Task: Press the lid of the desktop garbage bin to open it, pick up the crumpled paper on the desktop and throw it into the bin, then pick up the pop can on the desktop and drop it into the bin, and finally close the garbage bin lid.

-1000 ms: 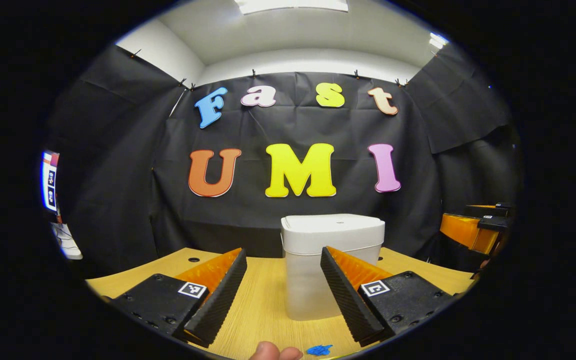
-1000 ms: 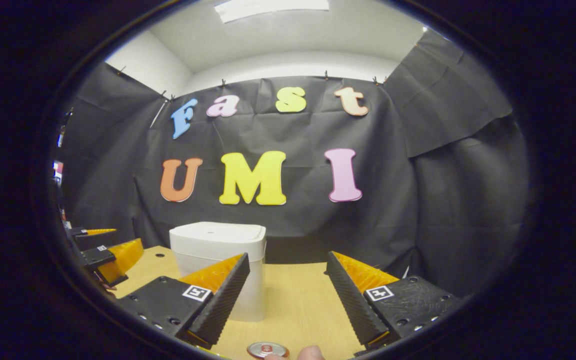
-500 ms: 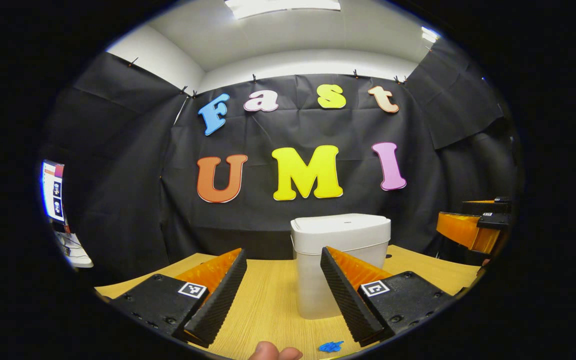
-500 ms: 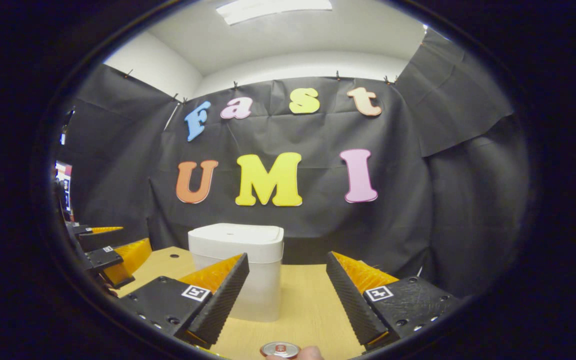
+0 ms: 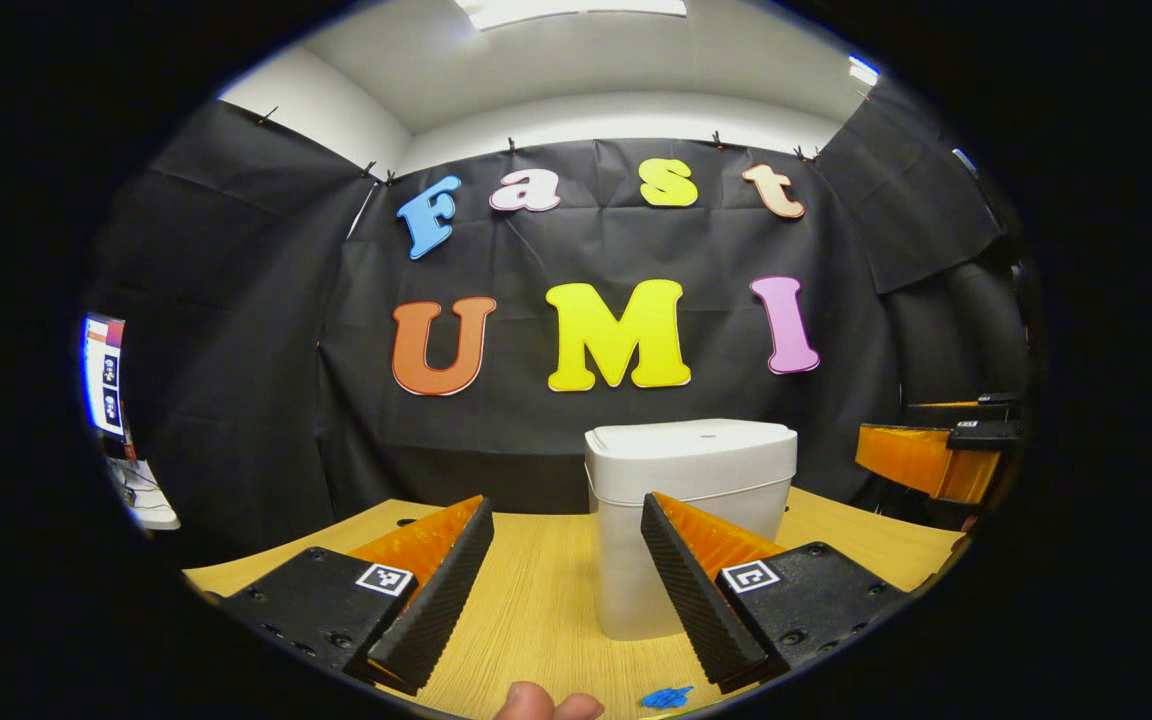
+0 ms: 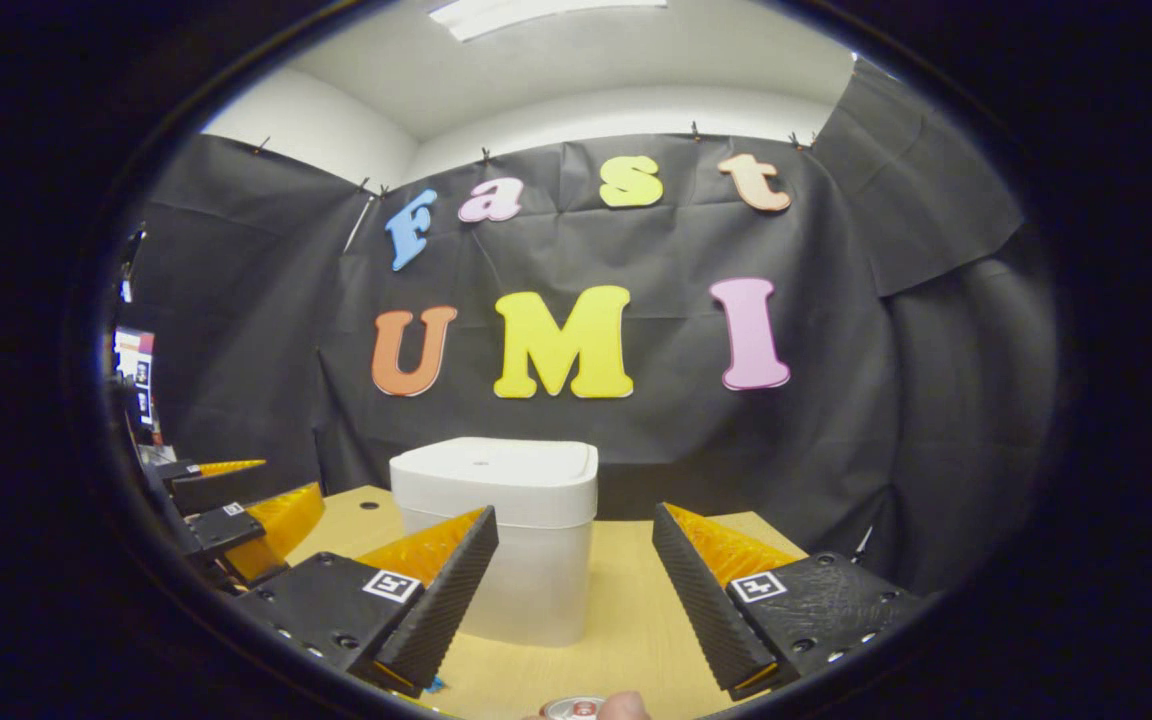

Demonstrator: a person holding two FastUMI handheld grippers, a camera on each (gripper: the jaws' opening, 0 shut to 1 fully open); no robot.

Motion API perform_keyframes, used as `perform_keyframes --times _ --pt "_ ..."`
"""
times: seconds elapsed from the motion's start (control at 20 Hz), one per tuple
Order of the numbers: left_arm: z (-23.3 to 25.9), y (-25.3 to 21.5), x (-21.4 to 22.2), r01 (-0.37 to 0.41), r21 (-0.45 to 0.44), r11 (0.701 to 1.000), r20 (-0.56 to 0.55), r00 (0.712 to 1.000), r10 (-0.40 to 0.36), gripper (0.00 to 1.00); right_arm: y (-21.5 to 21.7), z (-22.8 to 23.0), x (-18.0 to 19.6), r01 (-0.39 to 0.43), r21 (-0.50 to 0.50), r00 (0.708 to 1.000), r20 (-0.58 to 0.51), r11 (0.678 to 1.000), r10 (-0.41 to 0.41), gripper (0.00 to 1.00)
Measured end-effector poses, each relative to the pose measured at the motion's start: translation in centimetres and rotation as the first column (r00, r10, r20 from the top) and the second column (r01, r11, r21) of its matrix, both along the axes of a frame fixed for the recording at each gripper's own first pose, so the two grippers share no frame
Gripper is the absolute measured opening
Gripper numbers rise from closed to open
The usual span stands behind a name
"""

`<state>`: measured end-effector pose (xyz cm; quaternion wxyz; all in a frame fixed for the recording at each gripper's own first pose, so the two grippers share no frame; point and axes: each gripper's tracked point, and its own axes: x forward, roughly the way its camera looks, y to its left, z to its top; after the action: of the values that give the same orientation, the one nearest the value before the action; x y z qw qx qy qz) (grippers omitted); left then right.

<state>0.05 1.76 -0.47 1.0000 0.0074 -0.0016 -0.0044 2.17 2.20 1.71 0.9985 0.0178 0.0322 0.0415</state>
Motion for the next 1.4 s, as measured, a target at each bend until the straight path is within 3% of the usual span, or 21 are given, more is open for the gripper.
perform_keyframes --times 0.5,0.55,0.6,0.7,0.8,0.85,0.9,0.95,1.05,1.1,1.15,1.4 --pt "-1.2 0.4 0.2 0.022 0.007 1.0 -0.009 1.0 -0.022 0.96 5.0 3.9 4.4 -0.122 -0.026 0.991 -0.053 0.992 0.121 0.93" --pt "-1.2 0.4 0.3 0.023 0.005 1.0 -0.008 1.0 -0.023 0.96 5.6 4.0 5.1 -0.136 -0.021 0.989 -0.065 0.99 0.135 0.82" --pt "-1.2 0.5 0.2 0.024 0.004 1.0 -0.009 1.0 -0.023 0.96 6.2 4.1 5.6 -0.156 -0.006 0.985 -0.074 0.988 0.155 0.82" --pt "-1.2 0.8 0.2 0.021 0.006 1.0 -0.01 1.0 -0.021 0.96 7.0 4.2 6.9 -0.173 0.011 0.979 -0.103 0.985 0.173 0.71" --pt "-1.5 1.1 0.3 0.015 0.009 1.0 -0.017 1.0 -0.015 0.96 6.5 4.4 8.4 -0.149 0.027 0.981 -0.123 0.988 0.151 0.53" --pt "-1.6 1.3 0.3 0.011 0.009 1.0 -0.022 1.0 -0.01 0.96 6.5 4.0 9.3 -0.14 0.029 0.98 -0.139 0.99 0.143 0.36" --pt "-1.7 1.5 0.3 0.007 0.007 1.0 -0.024 1.0 -0.006 0.96 6.4 3.5 10.1 -0.127 0.029 0.979 -0.157 0.991 0.13 0.28" --pt "-1.8 1.7 0.3 0.001 0.005 1.0 -0.026 1.0 -0.001 0.96 6.7 3.2 10.8 -0.138 0.031 0.974 -0.176 0.99 0.141 0.1" --pt "-1.6 2.0 0.2 -0.004 0.004 1.0 -0.027 1.0 0.004 0.96 7.6 1.3 11.4 -0.173 0.032 0.957 -0.233 0.984 0.176 0.05" --pt "-1.7 2.1 0.1 -0.006 0.005 1.0 -0.028 1.0 0.006 0.96 8.3 0.6 12.5 -0.195 0.042 0.946 -0.257 0.98 0.199 0.11" --pt "-1.8 2.3 0.0 -0.01 0.006 1.0 -0.029 1.0 0.011 0.96 8.4 0.3 12.7 -0.199 0.038 0.939 -0.277 0.979 0.202 0.0" --pt "-2.1 2.9 -0.2 -0.027 -0.005 1.0 -0.039 0.999 0.027 0.96 8.6 -1.5 13.3 -0.223 0.062 0.914 -0.332 0.973 0.231 0.0"
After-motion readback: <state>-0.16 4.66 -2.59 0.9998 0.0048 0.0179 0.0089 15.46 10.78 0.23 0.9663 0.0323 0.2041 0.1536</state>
